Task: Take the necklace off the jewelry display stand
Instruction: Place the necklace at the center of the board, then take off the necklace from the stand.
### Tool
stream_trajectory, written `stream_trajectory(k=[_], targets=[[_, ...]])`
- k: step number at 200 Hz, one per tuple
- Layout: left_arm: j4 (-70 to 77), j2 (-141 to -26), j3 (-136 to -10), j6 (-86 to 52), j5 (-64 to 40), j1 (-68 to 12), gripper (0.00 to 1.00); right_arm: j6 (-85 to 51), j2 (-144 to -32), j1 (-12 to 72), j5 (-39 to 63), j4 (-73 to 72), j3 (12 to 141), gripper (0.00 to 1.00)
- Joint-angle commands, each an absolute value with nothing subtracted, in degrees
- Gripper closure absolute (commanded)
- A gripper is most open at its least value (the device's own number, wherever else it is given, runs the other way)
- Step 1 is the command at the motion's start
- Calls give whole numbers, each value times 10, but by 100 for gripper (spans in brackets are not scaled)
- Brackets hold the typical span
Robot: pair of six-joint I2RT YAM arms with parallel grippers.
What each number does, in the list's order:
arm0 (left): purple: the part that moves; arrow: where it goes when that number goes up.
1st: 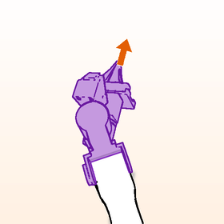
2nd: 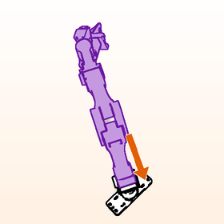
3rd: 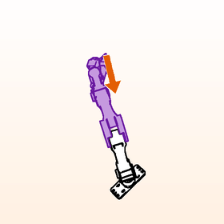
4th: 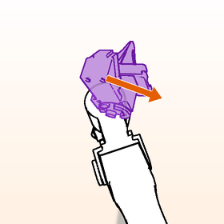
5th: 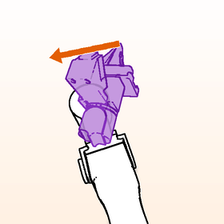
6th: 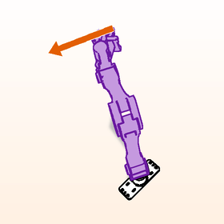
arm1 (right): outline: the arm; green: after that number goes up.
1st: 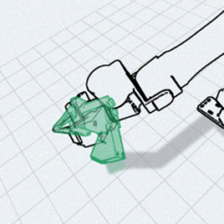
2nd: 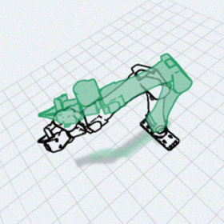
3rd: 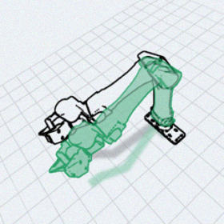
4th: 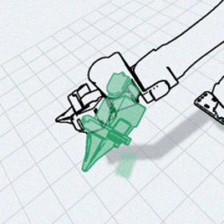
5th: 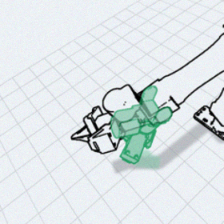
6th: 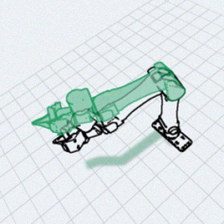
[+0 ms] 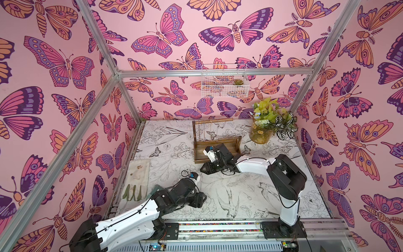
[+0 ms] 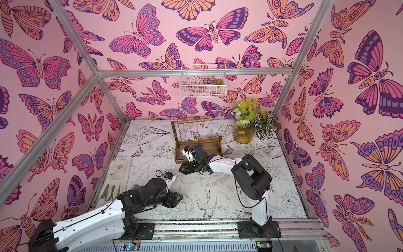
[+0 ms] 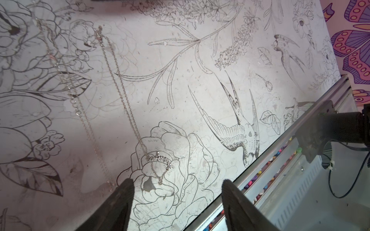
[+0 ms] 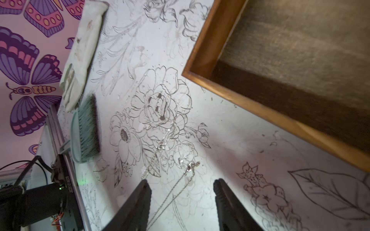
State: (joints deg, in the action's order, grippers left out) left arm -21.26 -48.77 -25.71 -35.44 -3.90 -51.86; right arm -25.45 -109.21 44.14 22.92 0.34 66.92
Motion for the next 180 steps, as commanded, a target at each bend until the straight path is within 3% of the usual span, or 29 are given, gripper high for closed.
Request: stream_trajectory(k=[1, 71, 122, 180], targets=[[-238, -493, -284, -333, -8, -510, 21, -253, -1052, 430, 219, 39, 678, 41], [-244, -537, -368, -255, -64, -370, 14, -241, -939, 380, 202, 113, 679, 31], [-245, -597, -442, -195, -120, -292, 7, -224, -879, 327, 182, 121, 690, 7], [-221, -650, -482, -161, -158, -264, 1, -195, -923, 284, 179, 90, 757, 6]])
